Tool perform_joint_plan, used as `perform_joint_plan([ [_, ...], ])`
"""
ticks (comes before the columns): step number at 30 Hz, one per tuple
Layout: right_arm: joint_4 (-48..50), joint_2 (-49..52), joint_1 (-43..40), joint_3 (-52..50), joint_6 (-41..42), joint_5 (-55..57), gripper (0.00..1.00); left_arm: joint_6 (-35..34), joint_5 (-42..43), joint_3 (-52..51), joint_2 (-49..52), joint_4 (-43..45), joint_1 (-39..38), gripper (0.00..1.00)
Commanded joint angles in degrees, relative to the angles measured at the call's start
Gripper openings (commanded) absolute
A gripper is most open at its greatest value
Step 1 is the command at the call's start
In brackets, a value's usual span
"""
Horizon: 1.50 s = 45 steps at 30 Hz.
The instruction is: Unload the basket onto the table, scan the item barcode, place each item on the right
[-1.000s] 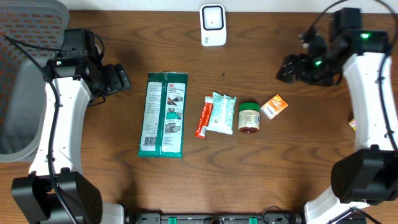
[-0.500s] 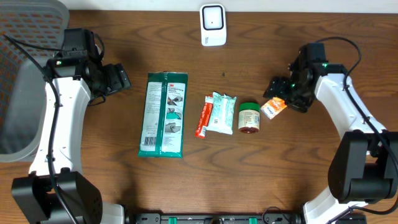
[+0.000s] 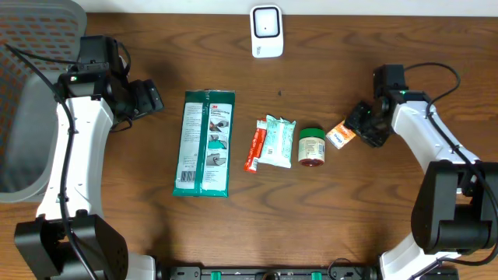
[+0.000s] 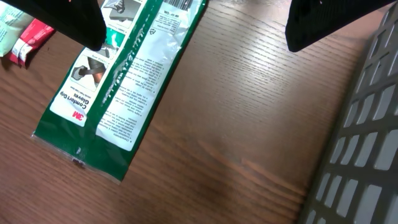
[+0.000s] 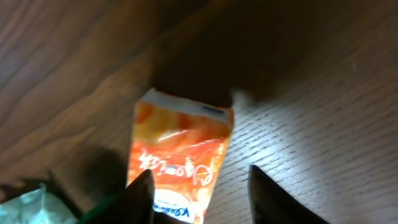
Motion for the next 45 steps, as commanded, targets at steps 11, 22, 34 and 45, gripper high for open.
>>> perform_joint_plan([
  [11, 4.57, 0.31, 1.84, -3.67, 2.05, 1.66, 0.46, 0.33, 0.09, 0.15, 0.28, -0.2, 0.28, 0.92],
  [22, 14.84, 0.26, 4.9, -7.1, -13.51, 1.01, 0.45, 0.33, 0.09, 0.15, 0.28, -0.2, 0.28, 0.92],
  [34, 12.11, -1.33, 0.72, -2.25, -21.16, -5.22, 0.63, 0.33, 0.09, 0.15, 0.28, -0.17, 0.28, 0.92],
  [45, 8.81, -1.49, -4.39, -4.37, -19.17, -15.02, 0.37, 0.33, 0.09, 0.15, 0.28, -0.2, 0.28, 0.92],
])
